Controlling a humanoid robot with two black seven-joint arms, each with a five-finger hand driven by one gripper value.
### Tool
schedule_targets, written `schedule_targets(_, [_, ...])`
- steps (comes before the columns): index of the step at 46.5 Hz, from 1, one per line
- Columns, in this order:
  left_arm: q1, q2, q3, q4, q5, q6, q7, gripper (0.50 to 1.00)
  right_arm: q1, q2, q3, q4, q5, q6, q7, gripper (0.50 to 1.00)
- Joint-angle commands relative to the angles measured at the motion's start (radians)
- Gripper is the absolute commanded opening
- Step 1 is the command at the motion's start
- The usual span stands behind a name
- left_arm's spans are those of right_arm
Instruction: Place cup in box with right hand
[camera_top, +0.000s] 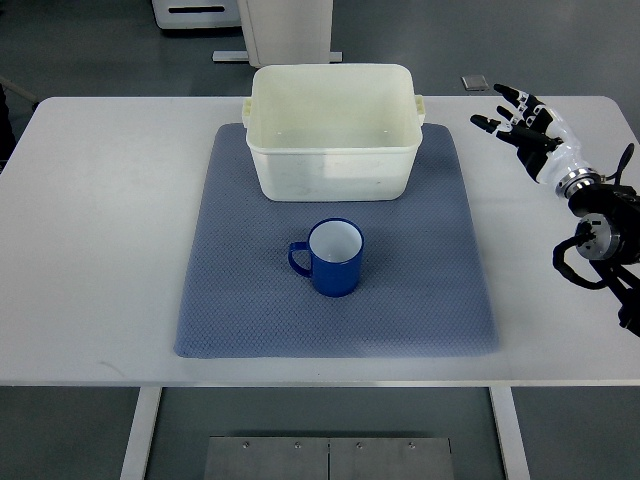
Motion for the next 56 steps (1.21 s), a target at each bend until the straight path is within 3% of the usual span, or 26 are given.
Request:
schedule_targets(1, [0.0, 0.0, -0.001, 0.0, 0.0, 0.0, 0.0, 1.0, 0.001, 0.0, 0.0, 0.0, 0.0, 0.0, 0.0, 1.0])
schedule_targets(20, [0.0, 0.0, -0.001, 0.0, 0.0, 0.0, 0.0, 1.0, 0.003, -0.009, 0.006, 0.041, 0.0, 0.002, 0.0, 0.998])
schedule_targets(33, [0.0, 0.0, -0.001, 0.0, 0.0, 0.0, 0.0, 1.0, 0.004, -0.066, 0.011, 0.257, -0.009, 0.002, 0.033, 0.983])
schedule_targets(45, [0.0, 0.0, -0.001, 0.0, 0.0, 0.0, 0.0, 1.0, 0.017, -0.094, 0.012, 0.451, -0.17, 0.018, 0.057, 0.989])
schedule_targets(56, [0.0, 0.0, -0.001, 0.0, 0.0, 0.0, 0.0, 1.0, 0.023, -0.107, -0.015, 0.512, -0.307, 0.15, 0.057, 0.989])
